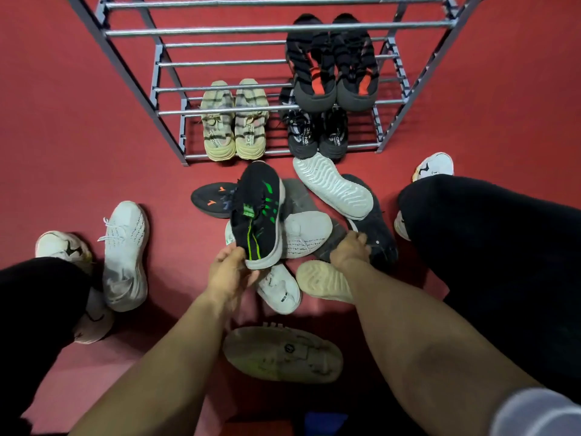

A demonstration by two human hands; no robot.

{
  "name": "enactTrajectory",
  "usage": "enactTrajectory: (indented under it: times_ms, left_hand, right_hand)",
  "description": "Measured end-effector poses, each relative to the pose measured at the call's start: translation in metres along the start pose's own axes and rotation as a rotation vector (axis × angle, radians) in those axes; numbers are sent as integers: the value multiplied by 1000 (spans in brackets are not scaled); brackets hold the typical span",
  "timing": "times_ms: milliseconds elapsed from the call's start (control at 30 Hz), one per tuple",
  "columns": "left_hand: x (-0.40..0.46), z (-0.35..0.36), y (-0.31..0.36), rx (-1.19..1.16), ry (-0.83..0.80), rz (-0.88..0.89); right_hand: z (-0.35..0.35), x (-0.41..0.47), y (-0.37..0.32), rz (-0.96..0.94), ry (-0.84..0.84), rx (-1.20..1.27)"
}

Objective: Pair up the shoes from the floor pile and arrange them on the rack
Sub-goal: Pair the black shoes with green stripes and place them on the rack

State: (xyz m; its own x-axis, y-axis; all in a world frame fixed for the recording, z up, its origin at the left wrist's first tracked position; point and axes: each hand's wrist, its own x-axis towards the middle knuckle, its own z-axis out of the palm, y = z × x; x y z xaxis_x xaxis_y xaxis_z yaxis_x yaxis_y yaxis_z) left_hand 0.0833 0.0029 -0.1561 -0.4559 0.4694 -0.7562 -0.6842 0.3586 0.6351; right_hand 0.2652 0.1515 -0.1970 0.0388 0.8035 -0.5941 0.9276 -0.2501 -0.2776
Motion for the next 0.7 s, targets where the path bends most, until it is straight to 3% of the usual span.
enactTrajectory:
  times_ms: [100, 267, 400, 533, 700]
  left_hand:
    - [-2, -19, -1, -13, 51, -18]
    - [-7, -32, -10, -26, 75, -58]
    - [-6, -26, -11, 8, 73, -63]
    - [-5, -25, -7, -10, 93, -58]
    - [-9, -21, 4, -118, 127, -16]
  right_hand:
    - [7, -3, 2, -15, 28, -62]
    - [6, 9, 0, 85, -76, 0]
    - [-4, 12, -2, 152, -11, 122]
    - [-7, 1, -5, 71, -9, 379]
    - [-22, -41, -29, -52, 228, 621]
